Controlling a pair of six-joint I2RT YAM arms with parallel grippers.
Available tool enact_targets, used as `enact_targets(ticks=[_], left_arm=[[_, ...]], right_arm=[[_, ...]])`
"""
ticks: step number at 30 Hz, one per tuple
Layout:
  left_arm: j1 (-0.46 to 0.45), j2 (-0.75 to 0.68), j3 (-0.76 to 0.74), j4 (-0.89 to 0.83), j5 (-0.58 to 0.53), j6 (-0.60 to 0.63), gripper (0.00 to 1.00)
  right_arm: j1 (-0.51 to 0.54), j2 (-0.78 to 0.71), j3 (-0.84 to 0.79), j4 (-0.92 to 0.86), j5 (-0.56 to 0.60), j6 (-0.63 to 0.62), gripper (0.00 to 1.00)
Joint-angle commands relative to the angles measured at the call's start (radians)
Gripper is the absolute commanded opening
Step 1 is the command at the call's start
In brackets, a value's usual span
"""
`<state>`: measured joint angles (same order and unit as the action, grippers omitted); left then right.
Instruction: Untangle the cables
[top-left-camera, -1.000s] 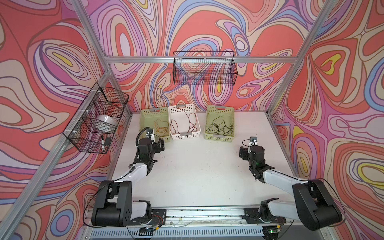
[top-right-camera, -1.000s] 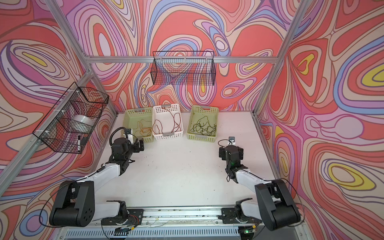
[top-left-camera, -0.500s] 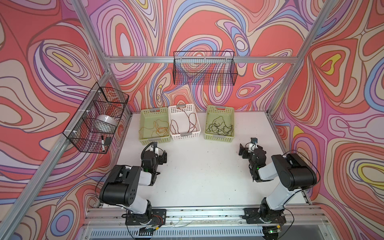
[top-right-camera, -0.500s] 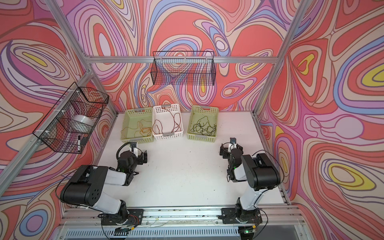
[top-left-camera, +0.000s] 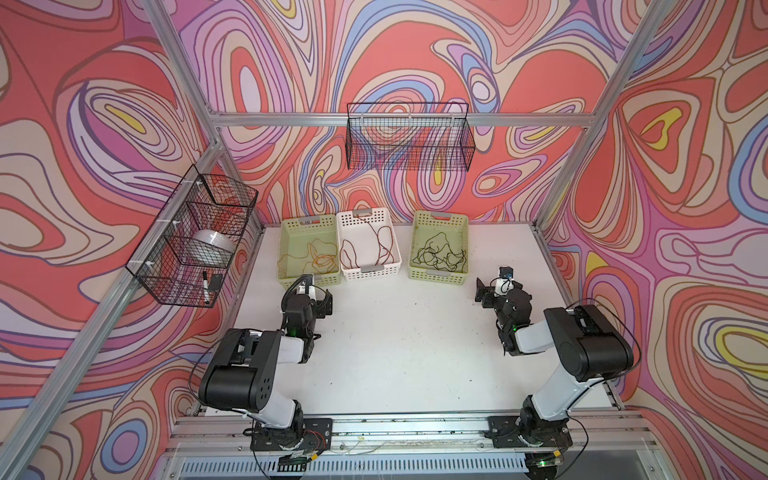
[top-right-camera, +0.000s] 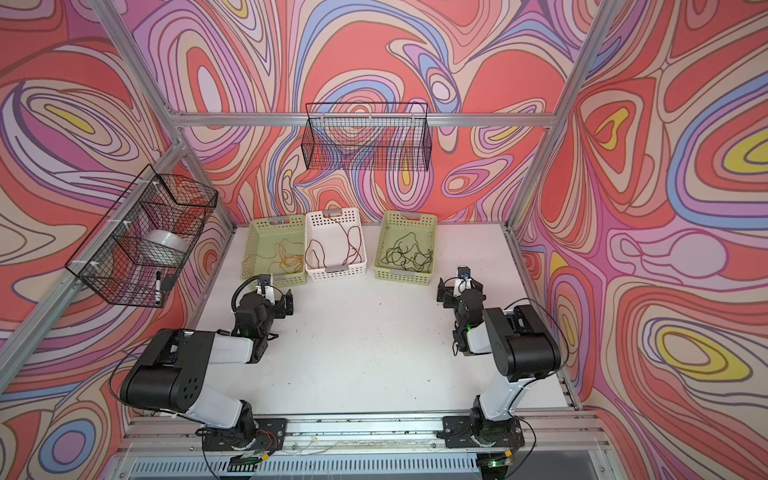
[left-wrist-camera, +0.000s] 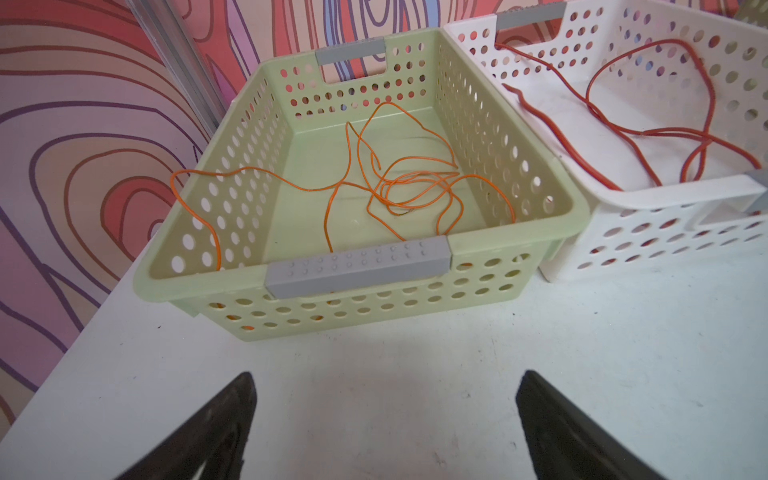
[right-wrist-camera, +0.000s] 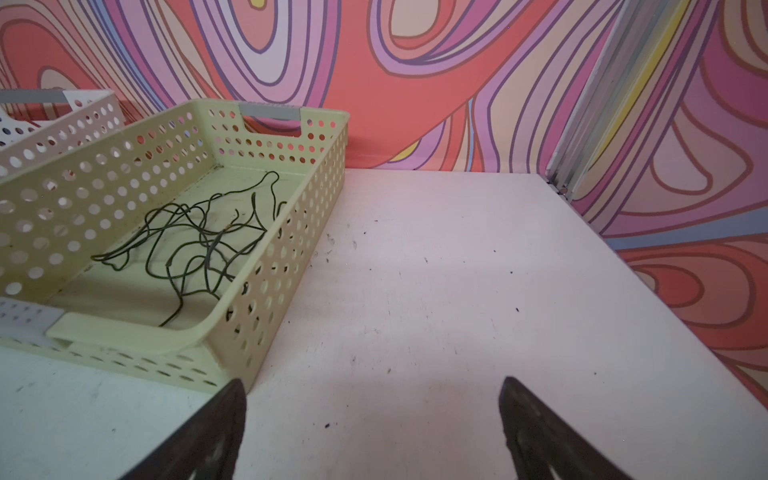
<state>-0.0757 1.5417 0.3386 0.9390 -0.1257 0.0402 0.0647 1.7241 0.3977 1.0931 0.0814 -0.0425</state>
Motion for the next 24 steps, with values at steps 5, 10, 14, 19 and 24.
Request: enact_targets(ticks=[5,10,14,19,24], left_arm=[[0.005,0.001,0.010,0.009,-0.010,-0.010,1.00],[0.005,0.002,0.011,0.009,-0.010,-0.010,1.00],[0.005,0.002,0.011,0.009,-0.010,-0.010,1.00],[0.005,0.002,0.011,0.009,-0.009,-0.010,1.00],[0.005,0.002,0.010,0.009,-0.009,-0.012,1.00]], right_arm=[[-0.012,-0.011,0.027,-0.051,-0.003,0.015,0.98],[-0.013,-0.011,0.027,-0.053,-0.003,0.014,0.98],[-0.018,-0.006,0.042,-0.080,-0.018,0.018,0.99],[-0.035,-0.007,0.057,-0.106,-0.045,0.027,0.98],[-0.035,-0.012,0.042,-0.079,-0.033,0.022,0.98]])
